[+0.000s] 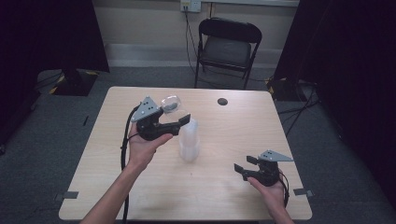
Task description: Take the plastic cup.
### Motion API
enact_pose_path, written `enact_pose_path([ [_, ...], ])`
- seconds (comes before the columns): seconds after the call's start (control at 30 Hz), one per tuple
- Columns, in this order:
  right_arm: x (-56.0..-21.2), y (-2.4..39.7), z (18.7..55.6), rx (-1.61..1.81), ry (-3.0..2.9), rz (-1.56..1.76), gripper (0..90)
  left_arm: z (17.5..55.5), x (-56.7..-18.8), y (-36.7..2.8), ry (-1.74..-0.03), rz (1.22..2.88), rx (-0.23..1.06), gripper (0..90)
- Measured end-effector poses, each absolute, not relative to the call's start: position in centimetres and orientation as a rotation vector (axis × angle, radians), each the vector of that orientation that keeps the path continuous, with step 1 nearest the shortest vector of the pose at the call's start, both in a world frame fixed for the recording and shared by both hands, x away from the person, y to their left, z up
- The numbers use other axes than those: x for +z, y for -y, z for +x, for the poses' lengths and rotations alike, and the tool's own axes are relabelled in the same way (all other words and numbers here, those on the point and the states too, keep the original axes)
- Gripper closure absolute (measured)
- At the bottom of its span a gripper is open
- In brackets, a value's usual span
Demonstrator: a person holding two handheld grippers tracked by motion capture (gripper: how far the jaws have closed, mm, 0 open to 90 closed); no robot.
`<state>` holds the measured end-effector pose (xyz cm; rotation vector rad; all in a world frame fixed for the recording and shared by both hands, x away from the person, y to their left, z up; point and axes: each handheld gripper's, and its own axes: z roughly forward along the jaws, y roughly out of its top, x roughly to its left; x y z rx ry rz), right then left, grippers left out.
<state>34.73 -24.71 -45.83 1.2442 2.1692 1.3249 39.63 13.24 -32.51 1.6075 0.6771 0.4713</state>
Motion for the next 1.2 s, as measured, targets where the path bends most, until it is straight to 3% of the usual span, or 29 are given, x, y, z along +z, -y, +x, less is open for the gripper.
enact_pose_path([
  [0.53,-45.7,24.4,34.5,1.337,-2.168,1.233,30.9,37.9,-33.5,-15.0,-0.734,1.593,0.441,33.8],
  [1.2,-45.5,23.6,34.1,1.334,-2.179,1.18,30.3,36.1,-36.5,-16.6,-0.852,1.581,0.27,33.7],
])
